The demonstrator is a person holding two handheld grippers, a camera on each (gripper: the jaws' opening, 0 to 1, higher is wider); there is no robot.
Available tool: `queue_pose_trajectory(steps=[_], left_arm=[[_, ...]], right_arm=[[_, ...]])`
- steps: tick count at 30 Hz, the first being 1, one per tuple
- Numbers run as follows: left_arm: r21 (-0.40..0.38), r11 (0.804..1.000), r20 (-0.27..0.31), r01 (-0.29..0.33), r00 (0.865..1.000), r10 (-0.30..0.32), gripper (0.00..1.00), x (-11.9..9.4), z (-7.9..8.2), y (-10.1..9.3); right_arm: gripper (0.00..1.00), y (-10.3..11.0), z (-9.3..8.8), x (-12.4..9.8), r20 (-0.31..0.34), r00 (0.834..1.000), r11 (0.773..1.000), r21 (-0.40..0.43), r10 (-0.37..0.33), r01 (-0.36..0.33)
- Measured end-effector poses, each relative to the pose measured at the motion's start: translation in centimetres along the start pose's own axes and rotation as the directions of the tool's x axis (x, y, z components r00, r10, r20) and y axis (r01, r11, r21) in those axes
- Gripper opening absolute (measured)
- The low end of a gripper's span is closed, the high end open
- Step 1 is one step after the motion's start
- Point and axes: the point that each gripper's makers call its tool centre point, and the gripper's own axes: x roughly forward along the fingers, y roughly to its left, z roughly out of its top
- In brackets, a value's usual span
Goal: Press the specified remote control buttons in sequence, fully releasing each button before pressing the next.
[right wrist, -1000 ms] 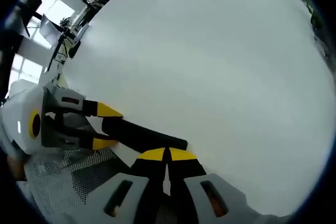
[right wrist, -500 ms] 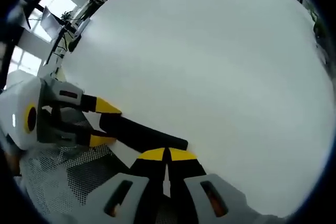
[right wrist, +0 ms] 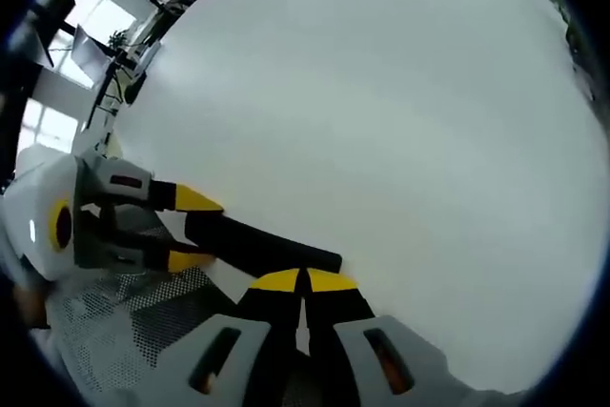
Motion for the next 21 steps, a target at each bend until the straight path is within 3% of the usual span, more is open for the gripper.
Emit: queue_pose_trajectory(steps=[15,21], left_arm=[[0.005,1.0,-0.002,0.001,1.0,-0.001,0.25,0.0,-0.02,0.03],[0.005,1.0,-0.005,0.003,1.0,-0.003,0.25,-0.01,-0.01,0.03]], right_arm=[[0.0,-0.08,-0.22,-0.14,-0.008,1.0,1.0,-0.011,-0.025,0.025],[0.0,0.01,-0.18,-0.06,-0.004,0.997,0.995,-0.07,-0.071,0.071]])
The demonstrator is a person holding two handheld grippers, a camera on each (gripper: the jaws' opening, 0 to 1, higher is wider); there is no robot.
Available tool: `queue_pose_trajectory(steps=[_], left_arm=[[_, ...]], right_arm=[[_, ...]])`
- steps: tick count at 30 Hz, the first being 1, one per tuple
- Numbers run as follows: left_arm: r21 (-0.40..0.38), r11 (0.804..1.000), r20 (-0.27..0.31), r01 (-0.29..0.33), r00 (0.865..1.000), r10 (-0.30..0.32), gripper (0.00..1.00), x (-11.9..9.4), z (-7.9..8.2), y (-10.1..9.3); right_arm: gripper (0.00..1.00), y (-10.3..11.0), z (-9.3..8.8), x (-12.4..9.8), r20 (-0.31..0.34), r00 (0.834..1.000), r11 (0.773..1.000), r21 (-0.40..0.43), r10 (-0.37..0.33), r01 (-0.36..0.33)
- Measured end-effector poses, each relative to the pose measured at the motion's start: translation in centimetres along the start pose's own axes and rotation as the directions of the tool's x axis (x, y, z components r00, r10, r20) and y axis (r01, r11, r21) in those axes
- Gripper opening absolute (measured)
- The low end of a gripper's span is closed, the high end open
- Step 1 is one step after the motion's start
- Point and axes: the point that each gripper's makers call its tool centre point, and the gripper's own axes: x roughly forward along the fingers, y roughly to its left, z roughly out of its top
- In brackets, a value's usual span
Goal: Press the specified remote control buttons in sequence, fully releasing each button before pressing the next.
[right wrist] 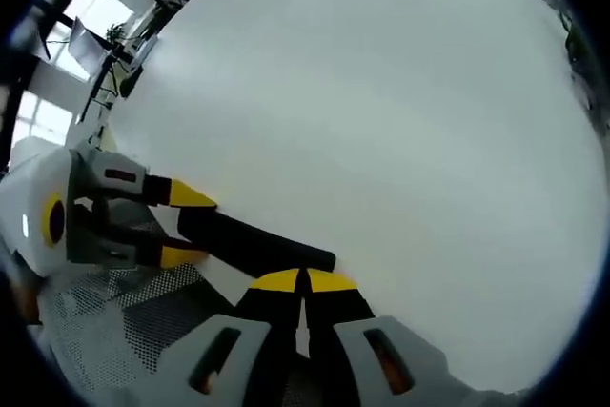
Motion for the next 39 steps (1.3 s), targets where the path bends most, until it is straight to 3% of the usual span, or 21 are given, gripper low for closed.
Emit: queue_pose_trajectory(steps=[5,9,17,31,39], left_arm=[[0.001,1.0,-0.004,0.002,1.0,-0.002,0.25,0.0,0.0,0.0],[0.001,1.0,-0.004,0.001,1.0,-0.001,0.25,0.0,0.1,0.0],[0.003,1.0,-0.003,-0.001,1.0,0.001,0.25,0.0,0.1,0.0],[0.023,1.0,0.007,0.002,1.0,-0.002,0.24,0.1,0.1,-0.1],[0.041,0.999,0.017,0.01,1.0,-0.011,0.24,0.2,0.4,-0.3]], right_arm=[[0.0,0.0,0.0,0.0,-0.03,0.997,0.996,-0.066,-0.068,0.066],[0.0,0.0,0.1,0.1,-0.041,0.996,0.994,-0.078,-0.077,0.074],[0.0,-0.1,-0.2,-0.2,-0.004,0.999,0.999,-0.036,-0.034,0.034],[0.0,-0.3,0.2,-0.2,-0.003,1.0,0.999,0.05,0.008,-0.008],[0.0,0.7,0.3,-0.3,0.014,0.997,0.993,0.089,0.082,-0.083]])
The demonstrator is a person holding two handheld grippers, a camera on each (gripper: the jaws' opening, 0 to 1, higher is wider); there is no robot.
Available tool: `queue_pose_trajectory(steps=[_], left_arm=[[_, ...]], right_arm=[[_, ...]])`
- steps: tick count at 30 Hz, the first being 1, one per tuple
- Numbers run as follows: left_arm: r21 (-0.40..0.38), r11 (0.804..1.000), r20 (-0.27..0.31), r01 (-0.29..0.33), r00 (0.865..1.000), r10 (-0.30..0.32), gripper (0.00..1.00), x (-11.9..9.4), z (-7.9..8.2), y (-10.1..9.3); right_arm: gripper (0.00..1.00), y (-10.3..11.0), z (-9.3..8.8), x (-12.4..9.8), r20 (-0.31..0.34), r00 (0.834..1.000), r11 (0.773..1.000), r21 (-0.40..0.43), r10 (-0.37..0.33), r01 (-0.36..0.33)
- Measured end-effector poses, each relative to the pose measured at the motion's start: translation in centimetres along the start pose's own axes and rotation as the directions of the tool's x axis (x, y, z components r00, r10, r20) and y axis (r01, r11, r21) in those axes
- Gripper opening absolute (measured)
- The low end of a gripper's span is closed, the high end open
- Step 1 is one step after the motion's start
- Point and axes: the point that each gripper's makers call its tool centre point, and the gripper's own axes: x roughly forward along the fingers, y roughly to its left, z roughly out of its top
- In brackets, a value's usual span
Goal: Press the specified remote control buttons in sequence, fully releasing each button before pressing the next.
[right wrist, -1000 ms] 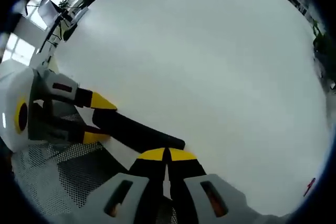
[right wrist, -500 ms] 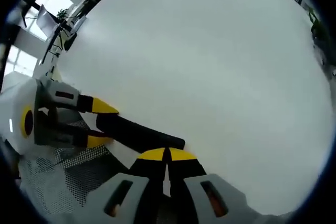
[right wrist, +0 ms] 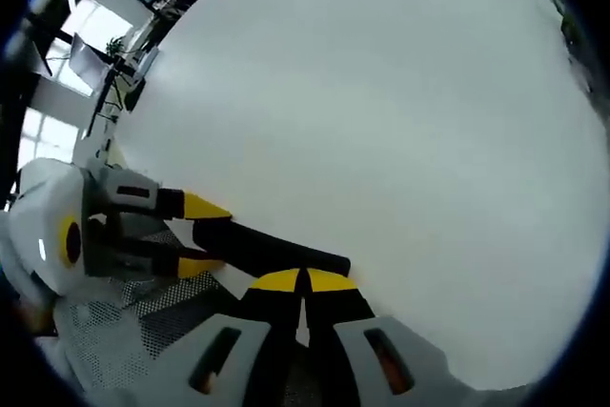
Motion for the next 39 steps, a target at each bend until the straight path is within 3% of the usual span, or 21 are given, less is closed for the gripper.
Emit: queue_pose_trajectory(steps=[9,39], left_arm=[[0.008,1.0,0.007,0.008,1.0,-0.008,0.24,0.11,0.17,-0.18],[0.002,1.0,-0.003,0.013,1.0,-0.013,0.24,0.2,0.22,-0.16]], right_arm=[[0.0,-0.02,-0.86,0.47,-0.051,0.999,1.0,0.015,0.009,-0.008],[0.0,0.2,-0.71,0.74,-0.043,0.999,1.0,-0.02,-0.006,0.006]])
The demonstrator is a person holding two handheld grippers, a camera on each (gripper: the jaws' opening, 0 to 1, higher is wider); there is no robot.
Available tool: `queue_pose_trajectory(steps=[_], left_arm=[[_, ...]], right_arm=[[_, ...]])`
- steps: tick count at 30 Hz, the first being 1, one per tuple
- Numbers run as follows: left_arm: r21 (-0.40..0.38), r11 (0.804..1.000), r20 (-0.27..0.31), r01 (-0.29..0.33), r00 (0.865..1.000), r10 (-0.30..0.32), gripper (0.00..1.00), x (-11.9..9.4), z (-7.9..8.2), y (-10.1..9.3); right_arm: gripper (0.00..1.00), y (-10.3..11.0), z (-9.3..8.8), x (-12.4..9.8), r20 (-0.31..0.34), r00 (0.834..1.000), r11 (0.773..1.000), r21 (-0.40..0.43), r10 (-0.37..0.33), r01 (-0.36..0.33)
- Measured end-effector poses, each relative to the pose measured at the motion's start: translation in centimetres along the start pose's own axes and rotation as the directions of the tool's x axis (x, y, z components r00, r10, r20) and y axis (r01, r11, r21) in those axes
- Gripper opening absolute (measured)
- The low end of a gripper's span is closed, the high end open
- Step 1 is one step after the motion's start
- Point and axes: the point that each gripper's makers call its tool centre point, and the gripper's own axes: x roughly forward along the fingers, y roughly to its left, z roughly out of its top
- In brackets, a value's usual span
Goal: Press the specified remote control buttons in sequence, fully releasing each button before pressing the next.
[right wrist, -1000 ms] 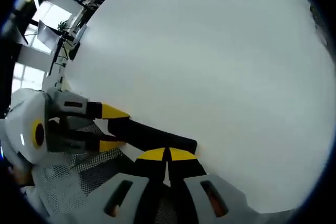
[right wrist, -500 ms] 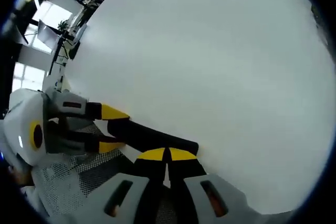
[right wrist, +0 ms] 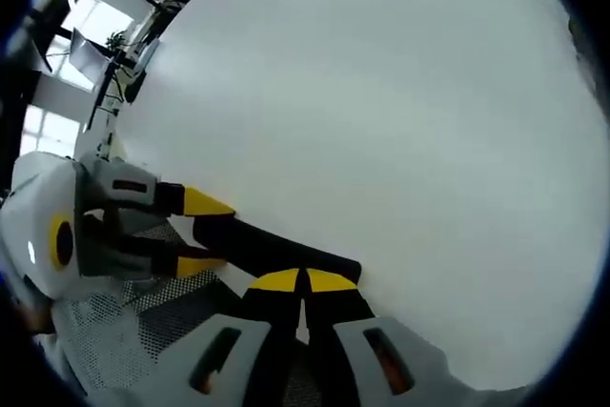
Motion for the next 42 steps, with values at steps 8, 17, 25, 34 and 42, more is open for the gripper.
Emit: queue_pose_trajectory(steps=[8,17,25,34,42], left_arm=[[0.011,1.0,0.006,0.003,1.0,-0.003,0.24,0.0,0.02,0.0],[0.011,1.0,0.009,0.003,1.0,-0.003,0.24,-0.03,0.03,-0.05],[0.009,1.0,0.01,0.003,1.0,-0.003,0.24,-0.02,0.01,-0.03],[0.009,1.0,0.012,0.002,1.0,-0.002,0.24,0.02,0.05,0.0],[0.006,1.0,0.012,0.001,1.0,-0.001,0.24,0.03,0.07,0.02]], right_arm=[[0.0,0.02,-0.01,-0.11,-0.009,1.0,1.0,0.022,0.011,-0.011],[0.0,0.02,0.42,-0.04,0.009,1.0,1.0,0.018,0.003,-0.003],[0.0,0.08,0.5,-0.03,0.015,1.0,1.0,0.009,0.003,-0.003],[0.0,0.02,0.77,0.11,0.022,1.0,1.0,-0.017,-0.008,0.008],[0.0,-0.07,0.8,0.17,0.027,1.0,1.0,-0.013,-0.015,0.015]])
